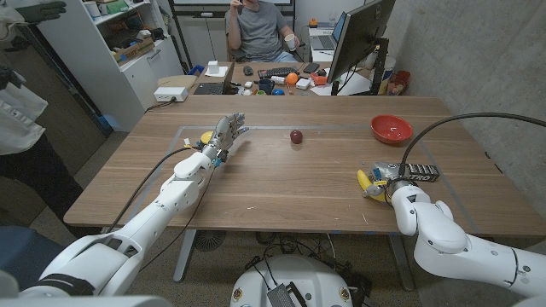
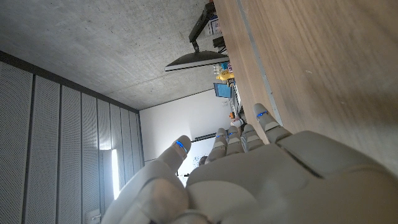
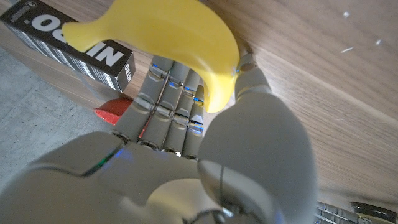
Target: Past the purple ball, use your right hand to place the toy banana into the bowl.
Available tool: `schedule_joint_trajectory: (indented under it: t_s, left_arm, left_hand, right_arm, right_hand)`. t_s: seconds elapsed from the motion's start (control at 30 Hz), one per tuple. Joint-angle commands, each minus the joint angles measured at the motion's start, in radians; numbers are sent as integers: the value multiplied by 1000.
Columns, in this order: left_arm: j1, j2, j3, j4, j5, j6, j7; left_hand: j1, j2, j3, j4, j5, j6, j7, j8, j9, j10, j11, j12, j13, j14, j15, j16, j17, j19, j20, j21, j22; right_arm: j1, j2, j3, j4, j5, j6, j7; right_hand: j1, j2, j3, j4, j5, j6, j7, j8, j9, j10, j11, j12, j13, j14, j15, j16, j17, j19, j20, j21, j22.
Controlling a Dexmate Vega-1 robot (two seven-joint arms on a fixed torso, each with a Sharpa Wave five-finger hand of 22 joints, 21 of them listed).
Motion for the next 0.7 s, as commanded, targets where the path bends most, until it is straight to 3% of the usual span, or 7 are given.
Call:
schedule_joint_trajectory:
  t_s: [0.03, 0.33, 0.53, 0.7]
  left_arm:
    - [-7, -4, 2, 14, -1, -2, -7]
    - [-6, -6, 1, 19, -1, -2, -2]
    - [-8, -6, 2, 20, -1, -1, -5]
    - [-8, -5, 2, 19, 1, -1, -2]
  left_hand:
    - [-12, 101, -1, 0, 3, 0, 2, -2, 4, 2, 4, 0, 2, -2, 2, -6, 4, 9, 4, -3, 3]
    - [-13, 102, -2, 0, 3, 0, 2, -2, 4, 1, 5, 0, 2, -2, 3, -6, 4, 10, 3, -5, 3]
    - [-13, 102, -3, 0, 3, 0, 2, -2, 4, 1, 4, 0, 2, -2, 3, -6, 3, 10, 3, -6, 3]
    - [-14, 102, -4, -1, 4, 0, 3, -2, 4, 0, 4, 0, 2, -2, 4, -7, 3, 10, 3, -7, 3]
  right_arm:
    - [-7, -17, 33, -17, 34, 25, -44]
    - [-5, -37, 47, -37, 30, 21, -51]
    - [-46, -61, 122, -53, 100, 68, -107]
    - [-35, -64, 118, -62, 84, 52, -101]
  right_hand:
    - [261, 259, 1, 14, -6, 62, -34, 3, 4, 18, 7, 20, 17, 87, -148, 2, 209, 65, -136, 20, 4]
    - [273, 258, 4, 17, -15, 104, -29, 7, 9, 41, 5, 61, 49, 134, -147, 9, 230, 98, -137, 68, 0]
    - [279, 259, 6, 18, -18, 111, -25, 5, 12, 44, 8, 74, 60, 145, -145, 11, 244, 118, -138, 90, -3]
    - [280, 259, 6, 22, -21, 121, -26, 5, 14, 47, 6, 82, 67, 153, -144, 10, 252, 129, -138, 105, -7]
